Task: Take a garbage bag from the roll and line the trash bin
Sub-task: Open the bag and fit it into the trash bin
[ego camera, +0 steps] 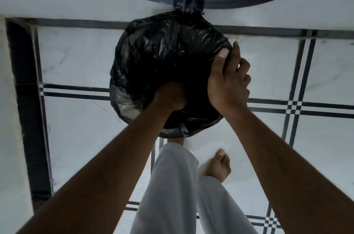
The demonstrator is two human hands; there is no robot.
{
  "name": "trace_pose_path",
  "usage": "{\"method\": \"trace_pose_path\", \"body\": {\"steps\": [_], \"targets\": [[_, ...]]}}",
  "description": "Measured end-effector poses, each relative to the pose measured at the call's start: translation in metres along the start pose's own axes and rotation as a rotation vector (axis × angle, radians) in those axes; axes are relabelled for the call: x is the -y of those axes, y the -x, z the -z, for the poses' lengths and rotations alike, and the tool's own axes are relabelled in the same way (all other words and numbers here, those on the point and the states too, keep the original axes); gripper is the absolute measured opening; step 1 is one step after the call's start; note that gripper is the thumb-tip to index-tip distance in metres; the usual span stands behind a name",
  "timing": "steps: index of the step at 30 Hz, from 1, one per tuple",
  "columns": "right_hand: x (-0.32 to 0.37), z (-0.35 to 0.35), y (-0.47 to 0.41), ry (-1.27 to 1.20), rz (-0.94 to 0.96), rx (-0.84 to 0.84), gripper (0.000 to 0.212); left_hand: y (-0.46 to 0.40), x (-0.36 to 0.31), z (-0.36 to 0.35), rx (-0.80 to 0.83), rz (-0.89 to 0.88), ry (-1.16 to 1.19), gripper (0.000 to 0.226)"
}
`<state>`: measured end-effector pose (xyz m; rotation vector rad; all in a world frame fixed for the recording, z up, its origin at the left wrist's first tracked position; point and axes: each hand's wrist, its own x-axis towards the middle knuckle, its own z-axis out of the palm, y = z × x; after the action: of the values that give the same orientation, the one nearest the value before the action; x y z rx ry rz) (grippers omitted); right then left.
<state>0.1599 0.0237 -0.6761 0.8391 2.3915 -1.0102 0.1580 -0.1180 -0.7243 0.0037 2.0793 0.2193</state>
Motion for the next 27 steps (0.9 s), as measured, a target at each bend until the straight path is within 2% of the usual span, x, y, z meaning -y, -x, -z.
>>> {"method": "trace_pose_path", "body": {"steps": [2, 4, 6, 8, 9, 10, 13, 14, 15, 17, 18, 20, 22, 23, 25, 27], "targets": [[0.004, 0.003, 0.002, -0.003, -0.017, 0.023, 0.069, 0.032, 0.000, 0.003, -0.284, -0.117, 0.046, 0.030], [0.006, 0.004, 0.003, 0.002, -0.025, 0.034, 0.070, 0.053, 0.003, -0.002, -0.606, -0.300, 0.213, 0.020], [0.007, 0.005, 0.004, 0.020, -0.027, 0.036, 0.071, 0.050, 0.006, -0.002, -0.781, -0.421, 0.333, 0.016], [0.007, 0.004, 0.004, 0.027, -0.021, 0.029, 0.072, 0.027, 0.009, 0.000, -0.794, -0.427, 0.333, 0.020], [0.006, 0.004, 0.004, 0.028, -0.013, 0.026, 0.072, 0.012, 0.010, 0.002, -0.750, -0.389, 0.298, 0.026], [0.005, 0.003, 0.003, 0.031, -0.005, 0.022, 0.072, -0.003, 0.009, 0.004, -0.663, -0.321, 0.245, 0.035], [-0.001, 0.002, 0.003, 0.038, 0.023, 0.021, 0.072, -0.031, 0.008, 0.011, -0.253, -0.076, 0.118, 0.083], [-0.001, 0.002, 0.002, 0.033, 0.028, 0.027, 0.071, -0.034, 0.006, 0.014, -0.174, -0.032, 0.103, 0.091], [0.000, 0.002, 0.001, 0.022, 0.027, 0.036, 0.071, -0.034, 0.003, 0.015, -0.145, -0.009, 0.081, 0.089], [0.000, 0.008, 0.001, -0.051, 0.006, 0.047, 0.070, -0.014, -0.008, 0.020, -0.194, -0.013, 0.058, 0.064], [-0.001, 0.012, 0.003, -0.106, 0.003, 0.039, 0.070, 0.004, -0.011, 0.020, -0.269, -0.031, 0.063, 0.049], [-0.004, 0.024, 0.015, -0.203, 0.031, -0.030, 0.071, 0.051, -0.008, 0.012, -0.545, -0.109, 0.123, 0.034], [-0.010, 0.032, 0.030, -0.274, 0.024, -0.088, 0.072, 0.101, 0.000, -0.006, -0.841, -0.138, 0.198, 0.035], [-0.012, 0.033, 0.037, -0.314, -0.008, -0.088, 0.072, 0.121, 0.004, -0.016, -0.903, -0.088, 0.247, 0.042], [-0.014, 0.027, 0.050, -0.404, -0.101, -0.045, 0.073, 0.143, 0.014, -0.036, -0.859, 0.071, 0.440, 0.062], [-0.013, 0.019, 0.058, -0.505, -0.171, 0.023, 0.079, 0.138, 0.024, -0.047, -0.763, 0.170, 0.833, 0.076]]}}
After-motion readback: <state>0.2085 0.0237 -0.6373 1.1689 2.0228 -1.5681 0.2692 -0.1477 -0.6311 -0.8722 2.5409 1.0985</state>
